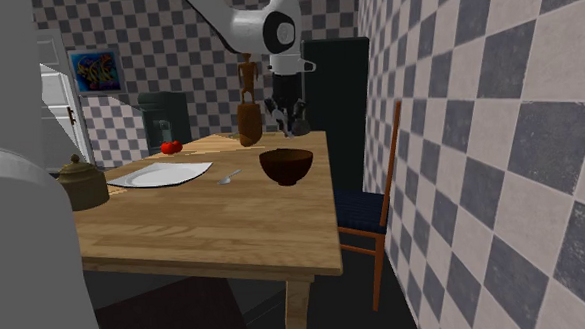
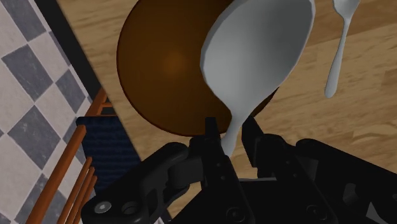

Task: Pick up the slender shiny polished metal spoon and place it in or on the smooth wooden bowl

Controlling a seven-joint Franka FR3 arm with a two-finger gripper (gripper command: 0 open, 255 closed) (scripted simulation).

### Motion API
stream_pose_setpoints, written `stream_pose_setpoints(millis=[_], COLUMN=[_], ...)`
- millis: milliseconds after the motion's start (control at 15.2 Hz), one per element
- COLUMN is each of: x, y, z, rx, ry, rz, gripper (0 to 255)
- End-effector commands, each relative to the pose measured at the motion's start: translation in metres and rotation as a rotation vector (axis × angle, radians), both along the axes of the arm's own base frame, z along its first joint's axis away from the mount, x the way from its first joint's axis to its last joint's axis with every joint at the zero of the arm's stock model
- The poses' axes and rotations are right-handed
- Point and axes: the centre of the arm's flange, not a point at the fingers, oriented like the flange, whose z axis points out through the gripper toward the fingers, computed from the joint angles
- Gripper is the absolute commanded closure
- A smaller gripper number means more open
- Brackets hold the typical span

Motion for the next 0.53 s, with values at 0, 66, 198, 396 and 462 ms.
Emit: stream_pose_setpoints(millis=[0, 66, 198, 396, 462], x=[0.001, 0.001, 0.001, 0.001, 0.001], y=[0.002, 0.002, 0.002, 0.002, 0.002], z=[-0.011, -0.016, -0.026, -0.042, -0.047], rx=[0.000, 0.000, 0.000, 0.000, 0.000], ry=[0.000, 0.000, 0.000, 0.000, 0.000], rz=[0.000, 0.000, 0.000, 0.000, 0.000], gripper=[255, 255, 255, 255, 255])
